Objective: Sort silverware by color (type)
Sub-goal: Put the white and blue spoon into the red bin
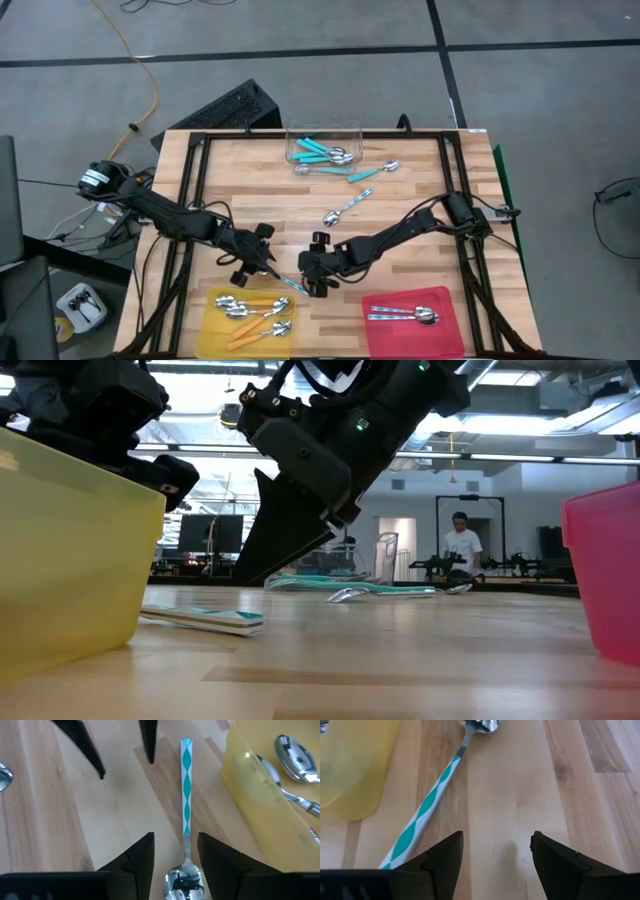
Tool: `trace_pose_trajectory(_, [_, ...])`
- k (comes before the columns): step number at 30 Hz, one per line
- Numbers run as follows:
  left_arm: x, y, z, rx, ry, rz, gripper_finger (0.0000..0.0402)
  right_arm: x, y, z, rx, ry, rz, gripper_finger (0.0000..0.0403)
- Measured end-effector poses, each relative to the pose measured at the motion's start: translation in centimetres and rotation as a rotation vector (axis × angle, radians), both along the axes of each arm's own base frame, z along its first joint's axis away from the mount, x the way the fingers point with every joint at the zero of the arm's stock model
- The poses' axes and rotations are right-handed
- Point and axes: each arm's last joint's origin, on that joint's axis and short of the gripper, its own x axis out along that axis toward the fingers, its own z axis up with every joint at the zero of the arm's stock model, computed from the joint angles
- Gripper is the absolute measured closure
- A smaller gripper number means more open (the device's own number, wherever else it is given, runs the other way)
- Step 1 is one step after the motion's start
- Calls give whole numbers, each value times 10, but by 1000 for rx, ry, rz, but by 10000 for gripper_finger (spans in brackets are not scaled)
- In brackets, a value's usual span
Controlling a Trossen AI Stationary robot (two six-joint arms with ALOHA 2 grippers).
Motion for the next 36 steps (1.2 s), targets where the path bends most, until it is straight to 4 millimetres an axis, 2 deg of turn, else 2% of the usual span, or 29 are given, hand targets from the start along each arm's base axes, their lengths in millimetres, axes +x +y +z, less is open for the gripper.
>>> trace_pose_trajectory(7, [-1, 0, -1, -10, 12, -13, 258, 0, 0, 0, 0, 0, -1, 148])
trace_pose_trajectory(19, [-2, 1, -2, 37, 16, -18, 188, 0, 0, 0, 0, 0, 0, 148])
trace_pose_trajectory(26, [-2, 1, -3, 49, 22, -24, 187, 0, 0, 0, 0, 0, 0, 148])
trace_pose_trajectory(33, [3, -1, -23, 76, 132, -28, 187, 0, 0, 0, 0, 0, 0, 148])
trace_pose_trajectory(36, [9, -2, -23, 86, 166, -28, 187, 0, 0, 0, 0, 0, 0, 148])
